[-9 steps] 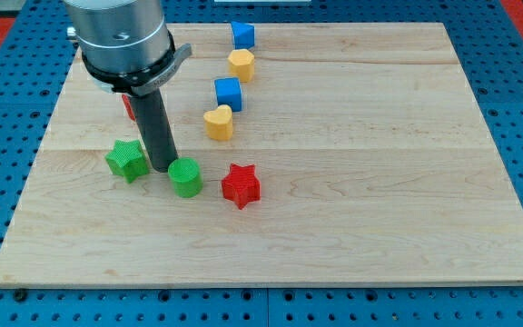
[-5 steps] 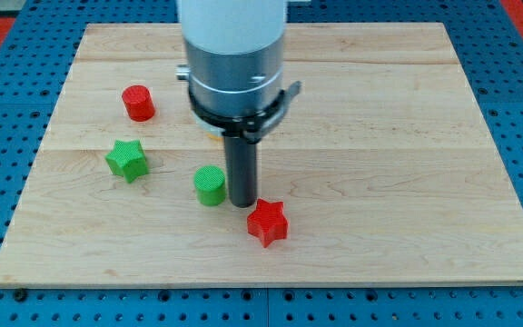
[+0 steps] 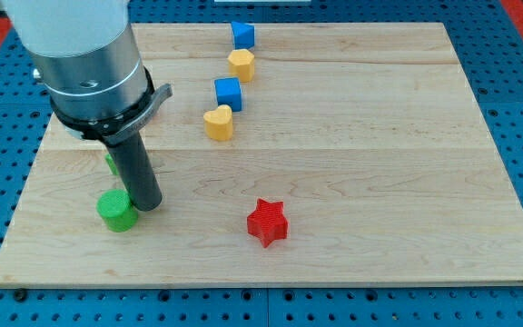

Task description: Move the red star right to the green star

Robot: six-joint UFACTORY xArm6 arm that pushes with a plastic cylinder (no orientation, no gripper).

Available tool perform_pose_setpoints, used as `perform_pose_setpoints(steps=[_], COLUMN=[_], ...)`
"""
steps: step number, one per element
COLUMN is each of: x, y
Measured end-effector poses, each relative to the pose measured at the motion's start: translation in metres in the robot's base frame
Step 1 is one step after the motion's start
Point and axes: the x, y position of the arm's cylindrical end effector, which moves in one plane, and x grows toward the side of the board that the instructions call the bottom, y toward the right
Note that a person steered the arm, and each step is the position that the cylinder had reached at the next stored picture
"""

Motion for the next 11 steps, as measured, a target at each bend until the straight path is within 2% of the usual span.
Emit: perform_pose_setpoints(steps=[1,3,5,6,7,8,9,11], x=[0.008,0.094,0.077,0.045,0.011,0.022,0.051,0.043], y=[0.014,0.084,0.196,0.188,0.137,0.132,0.17,0.076])
